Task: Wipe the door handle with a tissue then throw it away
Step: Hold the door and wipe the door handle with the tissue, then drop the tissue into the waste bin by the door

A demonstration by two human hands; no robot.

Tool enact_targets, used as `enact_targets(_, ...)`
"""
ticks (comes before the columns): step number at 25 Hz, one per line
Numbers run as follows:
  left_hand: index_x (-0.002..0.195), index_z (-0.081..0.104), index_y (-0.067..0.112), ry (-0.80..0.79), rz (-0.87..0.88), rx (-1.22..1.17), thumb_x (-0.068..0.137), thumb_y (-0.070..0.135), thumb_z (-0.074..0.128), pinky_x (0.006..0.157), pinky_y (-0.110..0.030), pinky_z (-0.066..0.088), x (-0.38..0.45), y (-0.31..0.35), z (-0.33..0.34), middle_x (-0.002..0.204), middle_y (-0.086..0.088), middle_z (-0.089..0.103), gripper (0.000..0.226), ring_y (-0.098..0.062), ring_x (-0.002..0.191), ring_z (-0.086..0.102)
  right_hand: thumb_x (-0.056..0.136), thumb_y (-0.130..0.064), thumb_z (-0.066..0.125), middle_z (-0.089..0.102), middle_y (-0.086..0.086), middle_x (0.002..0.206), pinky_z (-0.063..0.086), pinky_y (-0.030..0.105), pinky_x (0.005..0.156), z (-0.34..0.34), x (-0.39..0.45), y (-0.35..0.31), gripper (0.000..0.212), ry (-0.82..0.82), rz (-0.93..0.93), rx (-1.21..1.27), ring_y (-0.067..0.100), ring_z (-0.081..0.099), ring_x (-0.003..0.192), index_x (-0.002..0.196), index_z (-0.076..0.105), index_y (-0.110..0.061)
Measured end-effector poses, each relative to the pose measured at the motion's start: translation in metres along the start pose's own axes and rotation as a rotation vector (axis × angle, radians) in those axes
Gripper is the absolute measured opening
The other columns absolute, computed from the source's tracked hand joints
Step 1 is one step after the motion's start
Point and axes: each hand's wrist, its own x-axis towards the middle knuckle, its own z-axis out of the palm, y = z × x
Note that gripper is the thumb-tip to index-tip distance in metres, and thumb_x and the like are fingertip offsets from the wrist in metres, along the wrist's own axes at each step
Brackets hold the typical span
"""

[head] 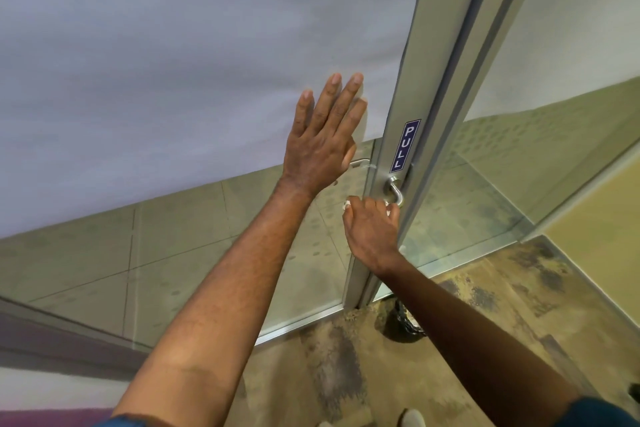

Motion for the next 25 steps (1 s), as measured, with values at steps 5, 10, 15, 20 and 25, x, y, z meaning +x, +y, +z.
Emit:
enact_targets(5,0.155,0.054,0.017,0.008,-0.025,0.010,0.090,0.016,0.063,0.135,-0.054,-0.003,-0.001,0.003,0.002,0.176,-0.007,0.035,0.065,-0.035,0.162,0.025,0.108,-0.034,0.038,0.064,-0.005,0.110,0.038,0.045,0.111,-0.003,-0.005,0.054,0.027,0.051,-0.031,0.092,0.018,0.057,0.111,0.112,0.064,-0.027)
enact_targets(10,0.155,0.051,0.017,-0.021,-0.123,0.027,0.091,0.017,0.063,0.135,-0.058,-0.004,0.000,0.022,-0.001,0.175,-0.010,0.037,0.064,-0.037,0.161,0.024,0.106,-0.025,0.054,0.061,0.001,0.124,0.052,0.033,0.094,-0.011,0.010,0.090,0.029,-0.037,-0.030,0.341,0.019,0.052,0.118,0.130,0.068,-0.019)
enact_targets(15,0.157,0.048,0.017,-0.084,-0.352,-0.084,0.091,0.019,0.065,0.129,-0.070,0.012,0.009,0.058,-0.010,0.177,-0.015,0.030,0.069,-0.043,0.162,0.022,0.094,-0.003,0.066,0.071,0.001,0.095,0.052,0.009,0.067,-0.029,0.026,0.133,0.022,-0.015,0.342,1.020,0.006,0.067,0.080,0.097,0.077,-0.022)
enact_targets(20,0.155,0.052,0.014,-0.172,-0.448,-0.240,0.089,0.014,0.068,0.129,-0.072,0.006,0.005,0.124,-0.005,0.177,-0.018,0.028,0.068,-0.042,0.164,0.022,0.089,0.005,0.071,0.080,-0.004,0.080,0.055,0.017,0.059,-0.035,0.021,0.208,0.019,-0.072,0.696,1.383,0.003,0.071,0.068,0.086,0.078,-0.012)
enact_targets(25,0.147,0.057,0.013,-0.329,-0.379,-0.427,0.092,0.018,0.057,0.130,-0.071,0.008,-0.017,0.210,0.011,0.176,-0.014,0.033,0.055,-0.037,0.164,0.028,0.093,0.008,0.062,0.073,0.023,0.115,0.061,0.038,0.094,-0.020,0.006,0.291,0.015,-0.200,0.915,1.489,0.029,0.070,0.100,0.104,0.073,0.008)
